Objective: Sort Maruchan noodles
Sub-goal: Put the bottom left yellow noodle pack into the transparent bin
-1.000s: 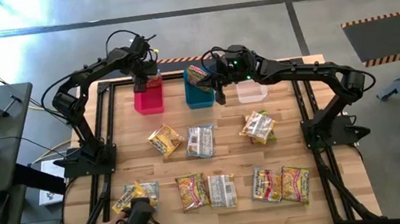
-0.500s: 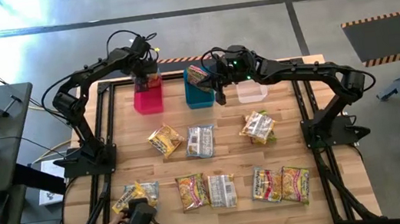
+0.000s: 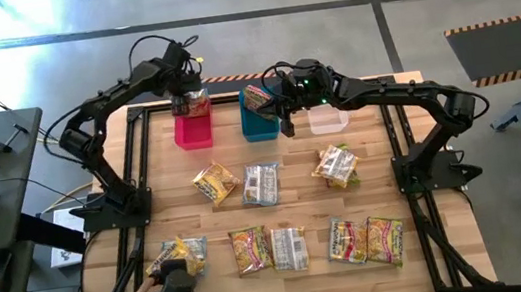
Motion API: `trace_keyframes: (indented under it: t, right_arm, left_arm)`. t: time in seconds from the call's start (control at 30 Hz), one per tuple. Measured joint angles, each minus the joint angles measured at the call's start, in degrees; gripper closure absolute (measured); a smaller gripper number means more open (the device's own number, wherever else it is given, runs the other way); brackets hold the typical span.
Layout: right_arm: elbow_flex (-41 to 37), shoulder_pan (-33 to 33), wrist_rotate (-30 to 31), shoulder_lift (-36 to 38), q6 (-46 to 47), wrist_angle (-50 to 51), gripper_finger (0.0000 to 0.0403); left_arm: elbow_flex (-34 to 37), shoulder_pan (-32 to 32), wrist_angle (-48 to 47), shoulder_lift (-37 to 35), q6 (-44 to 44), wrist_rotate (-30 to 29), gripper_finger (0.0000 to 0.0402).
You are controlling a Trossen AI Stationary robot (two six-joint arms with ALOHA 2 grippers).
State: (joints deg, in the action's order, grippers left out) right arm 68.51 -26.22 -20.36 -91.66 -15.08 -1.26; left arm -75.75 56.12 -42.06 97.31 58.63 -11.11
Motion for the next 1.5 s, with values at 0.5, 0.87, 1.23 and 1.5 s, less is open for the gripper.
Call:
trace_keyframes:
  t: [0.5, 0.87, 1.23, 1.5]
  right_arm:
    - [0.0, 0.63, 10.87, 0.46, -7.47, 5.78, 0.0403]
    - [-4.59, 3.85, 15.16, -0.66, -6.98, 7.11, 0.0403]
    - [-25.64, 7.87, 18.61, 3.26, 3.97, -28.46, 0.0403]
    - [-29.68, 11.96, 23.75, 3.37, 5.6, -40.0, 0.0403]
  left_arm:
    - [-0.02, -6.5, -1.81, -14.2, -12.84, 10.32, 0.0257]
    - [8.67, -18.4, 13.02, -20.14, -30.23, 25.95, 0.0395]
    - [36.9, -26.96, 51.21, -29.14, -42.16, 25.95, 0.0401]
    - [46.85, -28.92, 64.87, -29.89, -47.43, 28.89, 0.0401]
